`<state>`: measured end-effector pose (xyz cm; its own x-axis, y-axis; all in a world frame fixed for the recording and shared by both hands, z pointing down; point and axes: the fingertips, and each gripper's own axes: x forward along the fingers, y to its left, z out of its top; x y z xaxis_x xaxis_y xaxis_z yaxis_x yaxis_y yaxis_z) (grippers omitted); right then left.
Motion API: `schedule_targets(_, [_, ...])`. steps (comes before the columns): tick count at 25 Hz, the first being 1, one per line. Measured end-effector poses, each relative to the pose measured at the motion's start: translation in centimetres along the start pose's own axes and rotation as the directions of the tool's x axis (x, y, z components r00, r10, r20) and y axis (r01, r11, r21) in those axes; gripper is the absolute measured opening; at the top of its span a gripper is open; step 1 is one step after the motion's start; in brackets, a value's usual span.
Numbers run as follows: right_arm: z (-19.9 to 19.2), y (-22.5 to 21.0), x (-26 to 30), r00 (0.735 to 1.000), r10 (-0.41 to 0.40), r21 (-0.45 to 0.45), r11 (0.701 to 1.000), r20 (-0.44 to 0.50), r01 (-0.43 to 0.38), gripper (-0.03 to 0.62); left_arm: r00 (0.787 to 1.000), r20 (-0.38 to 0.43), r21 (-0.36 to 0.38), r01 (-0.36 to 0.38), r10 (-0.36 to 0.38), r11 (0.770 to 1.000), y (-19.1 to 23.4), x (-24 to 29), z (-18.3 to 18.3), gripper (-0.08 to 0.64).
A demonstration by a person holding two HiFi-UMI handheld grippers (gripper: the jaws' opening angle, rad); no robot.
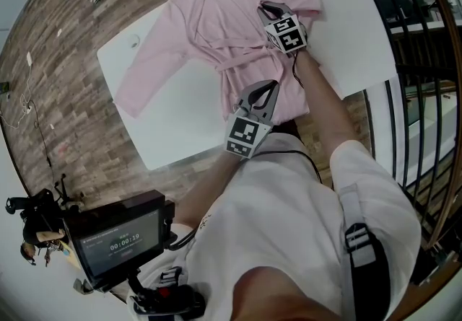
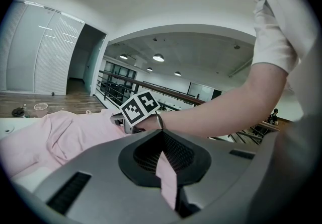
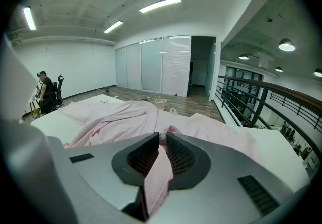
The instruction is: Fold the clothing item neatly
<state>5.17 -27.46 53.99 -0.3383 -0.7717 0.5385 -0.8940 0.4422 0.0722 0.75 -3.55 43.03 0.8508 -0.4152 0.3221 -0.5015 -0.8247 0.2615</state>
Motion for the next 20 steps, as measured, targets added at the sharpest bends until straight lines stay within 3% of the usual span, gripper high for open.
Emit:
schedule_targets(9, [0.2,2.2,1.6,1.000,0.019,-0.002,1.000,-0.002,-0.019,0.048,1.000,0.007,-0.010,-0.010,0.010,1.000,1.6,-1.2,-0.6,0.003])
schedule_targets(20, [0.3,7.2,4.3,0.994,0.107,-0.027,0.994,-0.015,-0.107,0.048,0.999,0.003,-0.031,-0.037,0.037,0.999,3.6,-2.1,-1.4,0.003])
